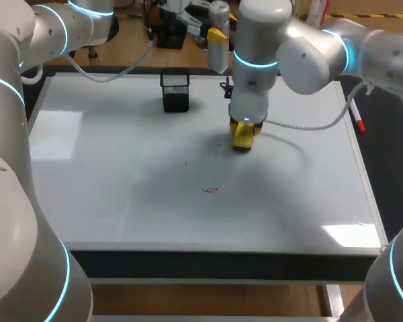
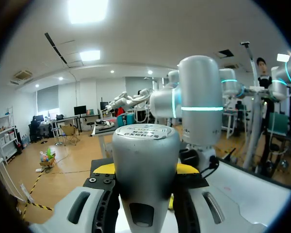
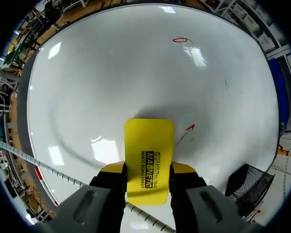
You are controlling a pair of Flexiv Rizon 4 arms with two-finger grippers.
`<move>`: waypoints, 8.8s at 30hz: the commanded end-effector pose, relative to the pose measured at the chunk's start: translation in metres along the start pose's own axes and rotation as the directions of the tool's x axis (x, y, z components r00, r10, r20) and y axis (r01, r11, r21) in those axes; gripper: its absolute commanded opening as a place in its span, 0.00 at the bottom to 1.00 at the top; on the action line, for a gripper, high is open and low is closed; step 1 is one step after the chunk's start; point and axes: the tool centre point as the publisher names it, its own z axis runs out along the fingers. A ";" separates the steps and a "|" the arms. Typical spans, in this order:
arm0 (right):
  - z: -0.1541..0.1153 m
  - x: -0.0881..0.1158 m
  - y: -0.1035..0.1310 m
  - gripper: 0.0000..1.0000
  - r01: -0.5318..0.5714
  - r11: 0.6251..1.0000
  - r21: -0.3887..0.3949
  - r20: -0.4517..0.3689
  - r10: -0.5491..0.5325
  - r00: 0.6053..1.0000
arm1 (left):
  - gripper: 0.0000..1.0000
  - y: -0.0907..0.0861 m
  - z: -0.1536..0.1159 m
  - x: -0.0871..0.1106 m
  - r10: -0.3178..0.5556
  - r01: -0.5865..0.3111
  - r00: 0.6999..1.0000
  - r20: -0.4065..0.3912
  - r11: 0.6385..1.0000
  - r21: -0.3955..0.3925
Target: Pick up the inspection probe, press it on each red-marked spot on the whiteboard one by one, put down the probe, pick up the eraser, and wipe off all the red marks.
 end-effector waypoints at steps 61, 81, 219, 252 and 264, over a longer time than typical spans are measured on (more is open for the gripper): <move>0.023 -0.021 0.029 0.00 0.113 0.993 -0.018 -0.010 -0.113 0.994 | 0.00 0.003 -0.002 -0.007 0.000 0.001 0.993 -0.120 1.000 0.008; -0.017 0.040 0.000 0.00 -0.020 0.999 0.035 -0.043 0.022 0.999 | 0.00 0.003 -0.002 -0.007 0.000 0.001 0.993 -0.120 1.000 0.008; -0.025 0.172 -0.021 0.00 -0.415 0.909 0.019 -0.049 0.416 0.908 | 0.00 0.018 0.091 0.297 0.070 -0.063 0.959 -0.273 0.997 0.035; -0.025 0.172 -0.021 0.00 -0.415 0.909 0.019 -0.049 0.416 0.908 | 0.00 0.060 0.123 0.313 -0.003 0.016 0.915 -0.405 0.999 0.031; -0.025 0.172 -0.021 0.00 -0.415 0.909 0.019 -0.049 0.416 0.908 | 0.00 0.068 0.121 0.315 -0.019 0.038 0.919 -0.393 0.998 0.040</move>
